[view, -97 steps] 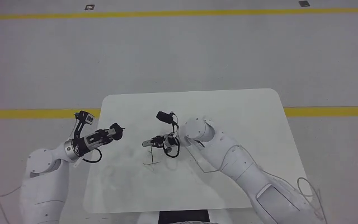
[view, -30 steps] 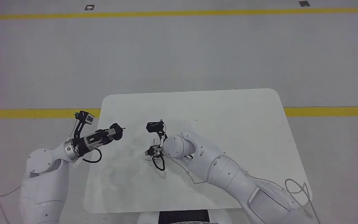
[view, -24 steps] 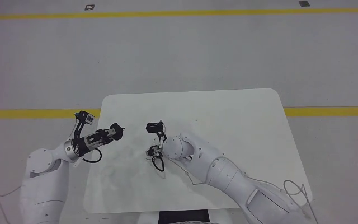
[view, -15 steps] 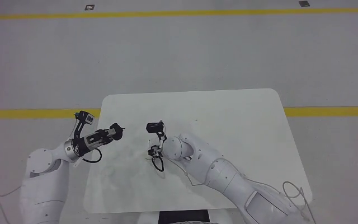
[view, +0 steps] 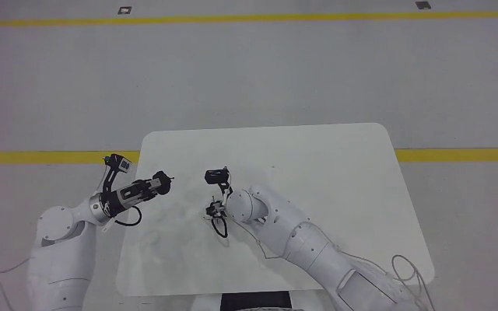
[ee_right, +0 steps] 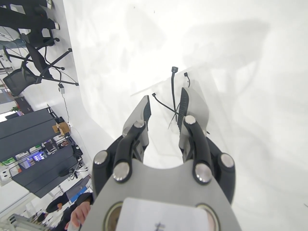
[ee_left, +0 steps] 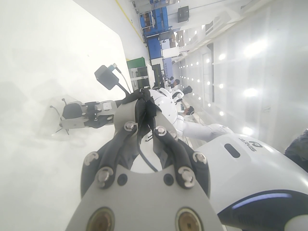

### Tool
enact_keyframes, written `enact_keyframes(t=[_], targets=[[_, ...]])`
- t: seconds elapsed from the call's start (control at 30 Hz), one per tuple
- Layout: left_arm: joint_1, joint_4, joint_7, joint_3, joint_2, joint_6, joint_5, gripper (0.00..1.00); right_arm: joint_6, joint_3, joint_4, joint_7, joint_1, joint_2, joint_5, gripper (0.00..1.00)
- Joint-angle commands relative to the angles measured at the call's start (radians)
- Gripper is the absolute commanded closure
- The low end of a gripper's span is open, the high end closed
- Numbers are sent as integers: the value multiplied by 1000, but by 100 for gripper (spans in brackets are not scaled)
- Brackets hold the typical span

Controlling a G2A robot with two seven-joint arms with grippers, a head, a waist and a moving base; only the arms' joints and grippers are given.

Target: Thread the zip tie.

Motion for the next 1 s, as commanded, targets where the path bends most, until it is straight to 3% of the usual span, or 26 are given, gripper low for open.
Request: enact_keyframes(t=[0.0,0.2,0.3,0.47,0.6,0.77,0.97], targets=[[0,0,0,0,0,0,0,100,0,7,2,7,-4,-3,-14,76],[0,0,0,0,0,0,0,100,0,28,26,23,-8,-18,-44,81],[0,0,0,0,0,0,0,100,0,40,36,25,-9,-27,-52,100],[0,0,0,0,0,0,0,100,0,63,13,33,-21,-34,-73,100],[0,0,0,0,0,0,0,100,0,101,-86,61,-60,-25,-91,100],[0,0,0,0,0,0,0,100,-4,180,-299,105,-161,12,-125,100],[0,0,0,0,0,0,0,100,-95,277,-494,45,-287,49,-98,100]])
